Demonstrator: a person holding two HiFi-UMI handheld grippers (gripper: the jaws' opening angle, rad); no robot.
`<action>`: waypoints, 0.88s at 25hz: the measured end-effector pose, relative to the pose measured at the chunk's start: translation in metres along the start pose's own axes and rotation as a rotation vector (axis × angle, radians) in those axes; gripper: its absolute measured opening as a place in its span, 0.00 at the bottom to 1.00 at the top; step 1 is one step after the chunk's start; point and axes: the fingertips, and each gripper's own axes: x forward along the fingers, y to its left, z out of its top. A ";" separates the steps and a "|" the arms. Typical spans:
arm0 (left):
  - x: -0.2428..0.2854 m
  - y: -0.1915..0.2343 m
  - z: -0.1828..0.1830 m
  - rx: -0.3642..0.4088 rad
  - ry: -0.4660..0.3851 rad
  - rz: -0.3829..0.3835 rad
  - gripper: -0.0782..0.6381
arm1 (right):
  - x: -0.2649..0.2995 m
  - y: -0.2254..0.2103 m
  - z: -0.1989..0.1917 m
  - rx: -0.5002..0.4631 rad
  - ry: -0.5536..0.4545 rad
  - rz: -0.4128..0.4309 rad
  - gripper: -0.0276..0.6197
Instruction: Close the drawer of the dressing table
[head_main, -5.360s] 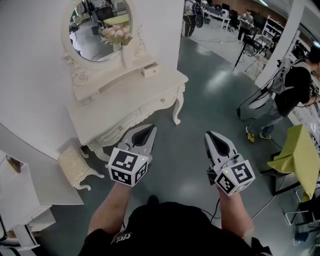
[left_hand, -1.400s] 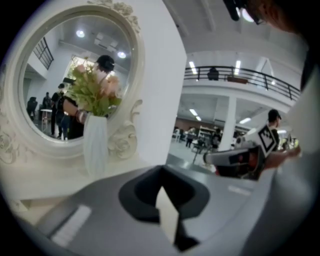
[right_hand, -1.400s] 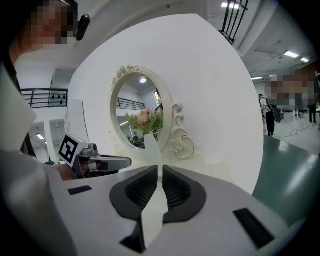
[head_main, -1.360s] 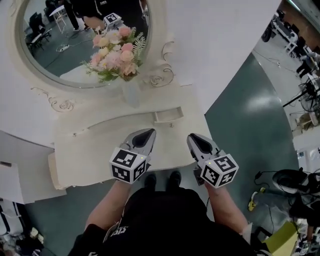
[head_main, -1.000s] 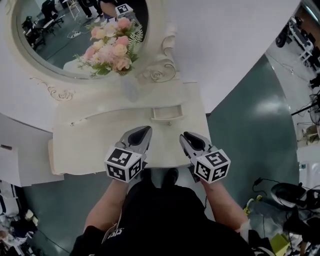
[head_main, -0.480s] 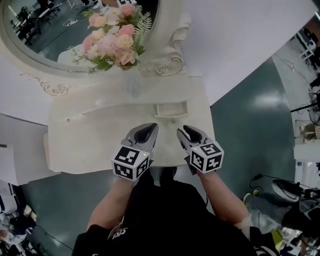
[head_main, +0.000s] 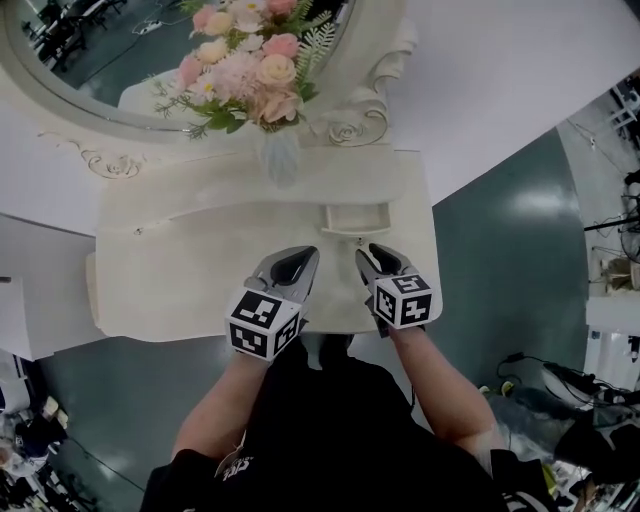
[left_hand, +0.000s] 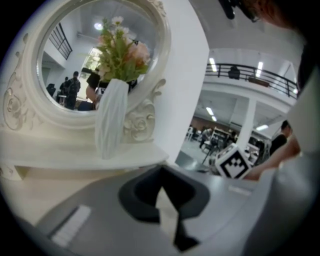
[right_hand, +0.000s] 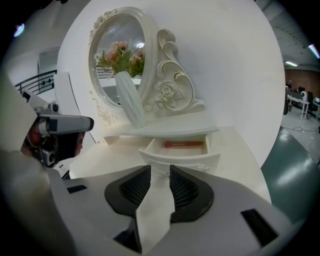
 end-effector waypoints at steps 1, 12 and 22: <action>-0.002 0.003 0.000 0.000 0.002 0.005 0.12 | 0.004 -0.002 -0.002 -0.002 0.009 -0.013 0.22; -0.012 0.017 -0.003 -0.007 0.032 0.029 0.12 | 0.034 -0.018 -0.021 -0.014 0.073 -0.075 0.24; -0.022 0.029 -0.005 -0.009 0.039 0.050 0.12 | 0.043 -0.017 -0.023 -0.003 0.064 -0.114 0.18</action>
